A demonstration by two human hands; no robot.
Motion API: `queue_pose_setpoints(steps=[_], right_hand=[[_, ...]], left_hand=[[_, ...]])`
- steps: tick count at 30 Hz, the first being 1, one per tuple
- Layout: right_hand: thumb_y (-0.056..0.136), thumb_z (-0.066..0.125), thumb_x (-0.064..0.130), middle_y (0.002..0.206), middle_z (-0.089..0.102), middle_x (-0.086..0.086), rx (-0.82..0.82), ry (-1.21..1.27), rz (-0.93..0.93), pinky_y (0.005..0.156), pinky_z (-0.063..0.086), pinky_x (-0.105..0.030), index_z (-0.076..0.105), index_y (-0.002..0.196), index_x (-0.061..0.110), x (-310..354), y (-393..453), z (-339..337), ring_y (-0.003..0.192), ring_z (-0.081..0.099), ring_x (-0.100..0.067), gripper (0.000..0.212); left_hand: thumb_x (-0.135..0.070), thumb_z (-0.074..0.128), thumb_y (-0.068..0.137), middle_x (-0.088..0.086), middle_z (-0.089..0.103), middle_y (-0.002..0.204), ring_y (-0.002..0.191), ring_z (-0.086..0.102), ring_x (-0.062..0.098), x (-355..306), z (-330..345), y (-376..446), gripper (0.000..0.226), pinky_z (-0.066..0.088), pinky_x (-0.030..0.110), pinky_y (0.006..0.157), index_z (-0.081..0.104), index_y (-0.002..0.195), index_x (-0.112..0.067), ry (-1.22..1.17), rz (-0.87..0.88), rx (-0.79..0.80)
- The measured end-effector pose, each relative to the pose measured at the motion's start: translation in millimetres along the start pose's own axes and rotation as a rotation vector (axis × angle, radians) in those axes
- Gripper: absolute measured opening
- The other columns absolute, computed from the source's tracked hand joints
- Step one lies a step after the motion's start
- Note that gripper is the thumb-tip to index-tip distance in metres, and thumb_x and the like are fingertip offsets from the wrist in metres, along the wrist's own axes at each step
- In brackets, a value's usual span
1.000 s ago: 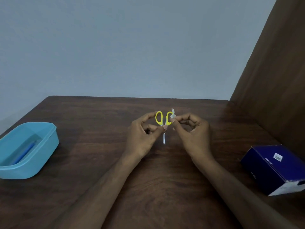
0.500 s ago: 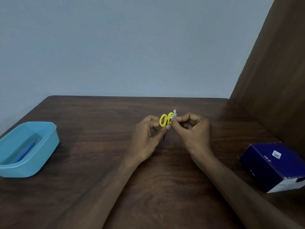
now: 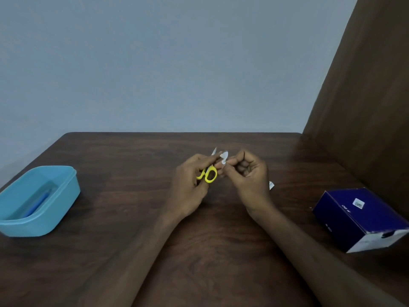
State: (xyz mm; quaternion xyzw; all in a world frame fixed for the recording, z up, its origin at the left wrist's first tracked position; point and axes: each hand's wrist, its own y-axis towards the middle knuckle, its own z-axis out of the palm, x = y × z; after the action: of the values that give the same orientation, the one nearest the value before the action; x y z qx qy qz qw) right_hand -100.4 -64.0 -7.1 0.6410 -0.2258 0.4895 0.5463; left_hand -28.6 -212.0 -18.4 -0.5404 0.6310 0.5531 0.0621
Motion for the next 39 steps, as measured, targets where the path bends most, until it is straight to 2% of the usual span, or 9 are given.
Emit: queue_pose_setpoints(steps=[4,7,13,18,23,27,30,34,39], right_hand=[[0.09,0.067,-0.013,0.085,0.078,-0.024,-0.094,0.081,0.157,0.066,0.061,-0.033,0.063,0.066,0.016,-1,6,-3,0.066,0.07,-0.026,0.038],[0.091,0.066,-0.01,0.086,0.078,-0.023,-0.164,0.152,0.271,0.065,0.06,-0.035,0.062,0.062,0.02,-5,10,-8,0.065,0.07,-0.025,0.042],[0.093,0.061,-0.009,0.082,0.078,-0.02,-0.135,0.189,0.387,0.059,0.058,-0.031,0.06,0.091,0.01,-7,12,-6,0.06,0.067,-0.022,0.02],[0.095,0.062,-0.007,0.077,0.076,-0.014,-0.023,0.177,0.424,0.059,0.057,-0.028,0.069,0.096,0.004,-11,9,-1,0.062,0.065,-0.019,0.013],[0.089,0.076,-0.005,0.081,0.077,-0.011,-0.001,0.114,0.322,0.066,0.059,-0.029,0.075,0.095,0.007,-13,5,-1,0.064,0.068,-0.018,0.013],[0.093,0.077,0.001,0.08,0.078,-0.01,0.119,0.048,0.266,0.065,0.059,-0.032,0.078,0.093,0.01,-10,-4,13,0.064,0.069,-0.016,0.009],[0.092,0.082,0.021,0.081,0.08,0.002,0.197,-0.123,0.139,0.067,0.061,-0.039,0.082,0.088,0.025,-11,-15,20,0.067,0.072,-0.012,0.006],[0.087,0.088,0.03,0.085,0.073,0.01,0.293,-0.317,-0.111,0.066,0.056,-0.026,0.085,0.089,0.035,1,-29,27,0.07,0.07,-0.008,0.007],[0.085,0.09,0.028,0.078,0.078,0.012,0.47,-0.289,-0.166,0.064,0.054,-0.02,0.086,0.093,0.027,10,-55,45,0.07,0.072,-0.009,0.009]], left_hand=[[-0.013,0.075,0.09,0.0,0.059,0.117,0.091,0.064,0.01,4,2,-2,0.069,0.052,0.02,0.082,0.056,0.155,-0.027,-0.121,-0.119,0.106],[-0.011,0.064,0.099,0.001,0.061,0.123,0.081,0.059,0.009,6,1,-1,0.058,0.055,0.028,0.074,0.056,0.155,-0.025,-0.244,-0.21,0.103],[0.002,0.067,0.101,0.003,0.076,0.123,0.094,0.07,0.008,6,-2,-1,0.065,0.066,0.029,0.08,0.054,0.155,-0.032,-0.249,-0.327,-0.042],[-0.004,0.086,0.088,0.01,0.078,0.103,0.097,0.08,0.02,11,-4,0,0.057,0.066,0.028,0.076,0.064,0.139,-0.013,-0.145,-0.531,-0.259],[-0.015,0.091,0.085,-0.001,0.081,0.077,0.071,0.078,0.018,-4,-15,-18,0.02,0.068,0.05,0.078,0.079,0.085,-0.032,-0.004,-0.607,-0.361],[-0.029,0.092,0.083,-0.006,0.083,0.082,0.076,0.077,0.01,-15,-55,-46,0.014,0.065,0.037,0.083,0.085,0.095,-0.028,0.167,-0.656,-0.344],[-0.027,0.094,0.082,-0.001,0.084,0.09,0.089,0.081,0.019,-25,-97,-63,0.018,0.065,0.037,0.086,0.085,0.098,-0.024,0.087,-0.713,-0.35],[-0.008,0.085,0.09,0.009,0.083,0.093,0.084,0.079,0.018,-54,-152,-69,0.016,0.066,0.026,0.079,0.082,0.106,-0.007,0.013,-0.771,-0.378],[-0.002,0.079,0.094,0.012,0.08,0.092,0.082,0.079,0.019,-64,-218,-72,0.018,0.067,0.028,0.083,0.078,0.111,0.006,0.115,-0.874,-0.471]])
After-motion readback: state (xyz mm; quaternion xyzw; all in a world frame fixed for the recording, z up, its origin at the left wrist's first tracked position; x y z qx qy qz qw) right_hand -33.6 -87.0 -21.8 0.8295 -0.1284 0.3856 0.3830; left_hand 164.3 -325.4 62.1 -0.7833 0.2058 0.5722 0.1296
